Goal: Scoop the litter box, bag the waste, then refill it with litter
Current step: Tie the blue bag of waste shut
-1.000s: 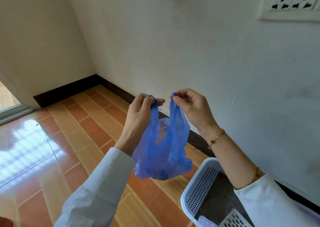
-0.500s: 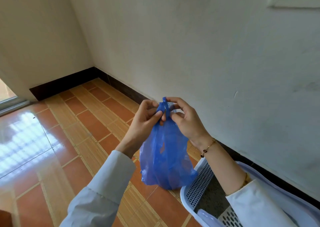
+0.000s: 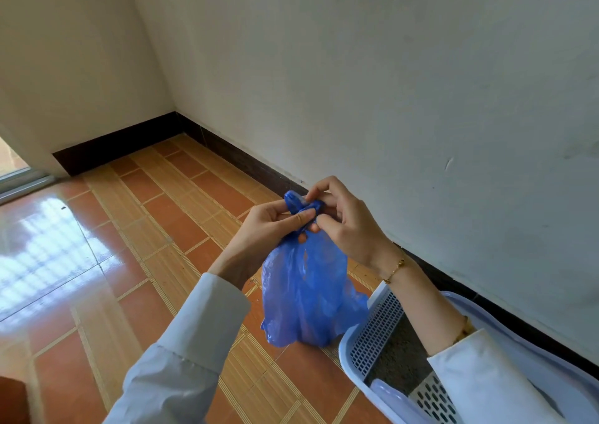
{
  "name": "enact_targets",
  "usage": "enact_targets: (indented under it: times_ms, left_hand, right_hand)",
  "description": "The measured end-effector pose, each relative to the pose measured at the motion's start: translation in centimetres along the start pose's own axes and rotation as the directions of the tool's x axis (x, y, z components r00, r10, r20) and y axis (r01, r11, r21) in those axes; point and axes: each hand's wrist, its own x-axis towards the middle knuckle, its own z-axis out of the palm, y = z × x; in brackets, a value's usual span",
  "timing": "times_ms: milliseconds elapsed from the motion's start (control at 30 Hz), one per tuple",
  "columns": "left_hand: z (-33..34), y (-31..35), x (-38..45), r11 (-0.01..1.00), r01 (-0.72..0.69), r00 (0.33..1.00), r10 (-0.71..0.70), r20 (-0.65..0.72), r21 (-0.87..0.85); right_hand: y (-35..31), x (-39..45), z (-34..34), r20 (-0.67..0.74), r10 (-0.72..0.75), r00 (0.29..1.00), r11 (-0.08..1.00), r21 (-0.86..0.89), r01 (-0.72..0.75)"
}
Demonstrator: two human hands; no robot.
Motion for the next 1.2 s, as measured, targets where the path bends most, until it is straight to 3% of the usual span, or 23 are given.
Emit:
enact_targets:
  times_ms: [133, 233, 367, 433, 533, 633, 700, 767, 867, 900, 967, 1033, 1133, 1200]
  left_hand:
    - [0.3, -0.4, -0.1, 0.992, -0.091, 0.992, 0.097, -0.079, 0.082]
    - [0.7, -0.6, -0.2, 0.972, -0.165, 0.976, 0.185, -0.114, 0.169]
    - [1.1, -1.7, 0.0, 0.935, -0.2, 0.962, 0.244, -0.123, 0.292]
    - [0.9, -2.2, -0.1, 0.839, -0.28, 0.932, 0.353, -0.076, 0.466]
    - [0.8, -2.6, -0.1, 0.606, -0.391, 0.853, 0.521, 0.025, 0.692]
    - [0.7, -2.7, 0.3, 0.373, -0.376, 0.822, 0.557, 0.12, 0.848]
    - [0.8, -2.7, 0.6, 0.317, -0.336, 0.844, 0.52, 0.134, 0.887]
    - [0.8, -2.3, 0.6, 0.415, -0.271, 0.915, 0.39, 0.099, 0.869]
    - [0.7, -1.7, 0.3, 0.845, -0.081, 0.995, 0.098, -0.004, 0.529]
    - [0.6, -1.6, 0.2, 0.916, -0.02, 0.998, 0.04, -0.041, 0.401]
    - [0.2, -1.9, 0.3, 0.97, 0.047, 0.994, -0.021, -0.108, 0.241]
    - [0.0, -2.1, 0.4, 0.986, 0.056, 0.991, -0.036, -0.128, 0.159]
    - [0.2, -1.8, 0.3, 0.983, -0.007, 0.991, 0.031, -0.129, 0.186]
    - [0.3, -1.9, 0.4, 0.973, -0.022, 0.976, 0.07, -0.204, 0.23]
  right_hand:
    - [0.5, -0.2, 0.2, 0.041, 0.051, 0.998, 0.997, -0.064, -0.048]
    - [1.3, 0.0, 0.8, -0.088, 0.155, 0.984, 0.982, -0.09, -0.163]
    - [2.3, 1.0, 1.3, -0.242, 0.329, 0.913, 0.919, -0.14, -0.369]
    - [2.7, 1.2, 1.5, -0.247, 0.355, 0.902, 0.903, -0.159, -0.399]
    - [3.5, 1.2, 1.3, -0.21, 0.411, 0.887, 0.899, -0.07, -0.433]
    - [3.6, 1.2, 1.0, -0.184, 0.497, 0.848, 0.868, 0.096, -0.488]
    - [3.7, 1.2, 0.7, -0.172, 0.501, 0.848, 0.865, 0.148, -0.48]
    - [3.7, 1.1, 0.6, -0.145, 0.438, 0.887, 0.896, 0.149, -0.418]
    - [3.5, 0.9, 0.7, -0.143, 0.265, 0.954, 0.964, 0.031, -0.263]
    - [3.4, 0.9, 0.8, -0.172, 0.181, 0.968, 0.977, -0.084, -0.198]
    - [2.9, 0.8, 1.0, -0.245, 0.022, 0.969, 0.944, -0.314, -0.101]
    - [2.1, 0.8, 1.4, -0.224, -0.023, 0.974, 0.915, -0.398, -0.069]
    - [1.7, 0.7, 2.2, -0.15, 0.093, 0.984, 0.953, -0.273, -0.132]
    - [1.9, 0.7, 2.2, -0.233, 0.105, 0.967, 0.96, -0.229, -0.159]
